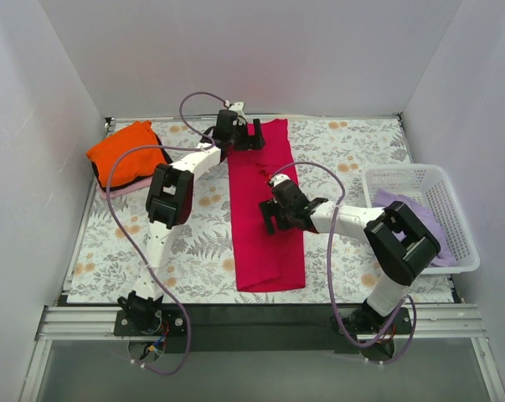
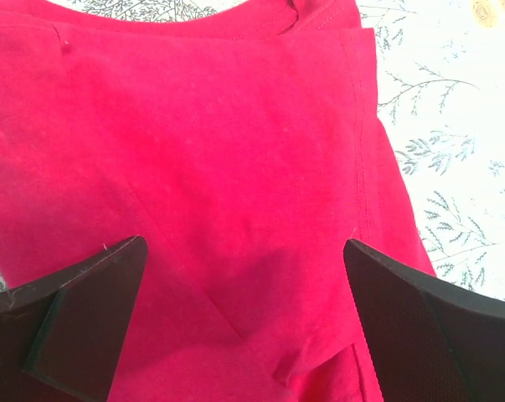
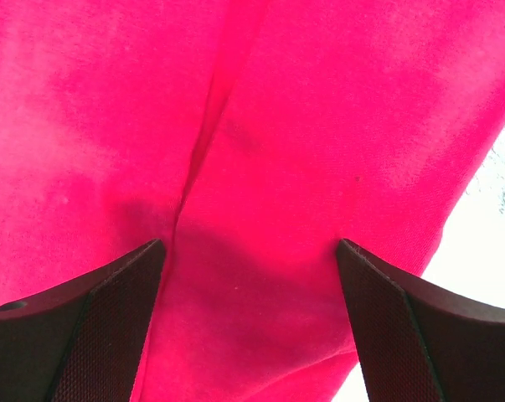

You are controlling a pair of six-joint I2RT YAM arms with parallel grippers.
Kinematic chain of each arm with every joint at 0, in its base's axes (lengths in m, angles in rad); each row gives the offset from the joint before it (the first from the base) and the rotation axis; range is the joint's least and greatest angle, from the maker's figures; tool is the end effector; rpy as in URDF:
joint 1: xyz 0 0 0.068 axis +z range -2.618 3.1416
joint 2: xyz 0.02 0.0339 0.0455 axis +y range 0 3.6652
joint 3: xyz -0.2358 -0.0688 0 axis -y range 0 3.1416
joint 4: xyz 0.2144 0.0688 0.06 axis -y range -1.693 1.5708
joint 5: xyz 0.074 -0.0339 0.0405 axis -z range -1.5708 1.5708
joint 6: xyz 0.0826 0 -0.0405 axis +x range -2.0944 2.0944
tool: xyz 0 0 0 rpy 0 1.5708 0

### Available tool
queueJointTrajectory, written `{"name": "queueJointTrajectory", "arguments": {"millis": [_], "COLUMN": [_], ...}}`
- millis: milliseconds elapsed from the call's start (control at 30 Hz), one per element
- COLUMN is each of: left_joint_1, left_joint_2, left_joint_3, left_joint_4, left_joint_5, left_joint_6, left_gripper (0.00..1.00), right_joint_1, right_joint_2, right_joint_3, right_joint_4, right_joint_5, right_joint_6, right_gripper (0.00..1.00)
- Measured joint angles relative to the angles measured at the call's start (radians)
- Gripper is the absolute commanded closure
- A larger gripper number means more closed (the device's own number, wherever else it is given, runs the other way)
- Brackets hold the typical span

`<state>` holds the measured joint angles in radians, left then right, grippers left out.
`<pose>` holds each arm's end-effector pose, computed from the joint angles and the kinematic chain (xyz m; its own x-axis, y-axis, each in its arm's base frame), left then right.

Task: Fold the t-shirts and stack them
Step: Fold the tshirt

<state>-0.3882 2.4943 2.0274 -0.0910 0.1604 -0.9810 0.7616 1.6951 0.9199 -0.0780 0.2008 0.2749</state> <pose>0.5120 -0.2236 0.1304 -0.6873 -0.6053 -0.4016 -0.1296 0.6462 -0.7521 0.2620 0.2270 0.1236 -0.6826 -0.2833 -0.6737 -0.4115 0.9108 0.0339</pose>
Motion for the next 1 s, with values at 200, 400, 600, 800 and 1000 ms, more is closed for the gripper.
{"name": "queueJointTrajectory", "arguments": {"millis": [200, 400, 600, 800, 1000], "left_joint_1": [-0.006, -0.019, -0.061, -0.192, -0.307], "left_joint_2": [-0.137, -0.641, -1.203, -1.413, -1.488], "left_joint_3": [-0.176, -0.642, -1.042, -1.353, -1.518], "left_joint_4": [0.014, 0.131, 0.261, 0.186, 0.011], "left_joint_5": [-0.011, -0.090, -0.175, -0.233, -0.239], "left_joint_6": [0.005, -0.026, -0.118, -0.233, -0.344], "left_gripper": [0.02, 0.02, 0.02, 0.02, 0.03], "right_joint_1": [0.000, 0.004, 0.019, 0.033, 0.033], "right_joint_2": [-0.023, -0.225, -0.510, -0.636, -0.667], "right_joint_3": [-0.002, -0.030, -0.114, -0.241, -0.315], "right_joint_4": [-0.047, -0.092, -0.100, -0.167, -0.238], "right_joint_5": [0.026, 0.056, 0.050, -0.021, -0.089], "right_joint_6": [-0.002, -0.016, 0.004, 0.053, 0.090], "right_gripper": [0.21, 0.04, 0.06, 0.07, 0.08]}}
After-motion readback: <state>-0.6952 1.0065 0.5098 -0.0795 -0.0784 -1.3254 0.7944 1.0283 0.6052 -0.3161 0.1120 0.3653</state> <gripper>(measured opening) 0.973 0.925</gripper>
